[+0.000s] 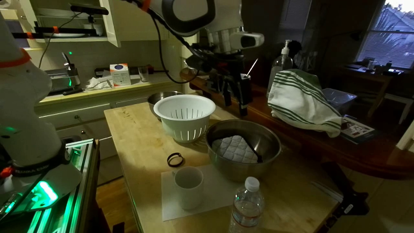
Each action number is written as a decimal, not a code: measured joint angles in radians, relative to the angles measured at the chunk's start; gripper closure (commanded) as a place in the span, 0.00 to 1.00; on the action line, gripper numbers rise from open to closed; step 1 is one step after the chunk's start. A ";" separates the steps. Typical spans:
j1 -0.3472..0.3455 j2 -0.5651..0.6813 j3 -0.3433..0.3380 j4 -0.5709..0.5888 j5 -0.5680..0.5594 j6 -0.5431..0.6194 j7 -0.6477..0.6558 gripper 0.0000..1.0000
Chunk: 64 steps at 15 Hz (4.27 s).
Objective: Take the white cloth out of the silver bowl on the right and place it in the white colander then take the cutlery out of the bowl on the right and put them in the bowl on the left.
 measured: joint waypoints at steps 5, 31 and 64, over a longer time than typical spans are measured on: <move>-0.001 0.164 0.018 0.091 -0.029 -0.057 0.029 0.00; -0.085 0.440 0.159 0.197 0.225 0.038 -0.153 0.00; -0.048 0.499 0.136 0.268 0.087 -0.012 -0.012 0.99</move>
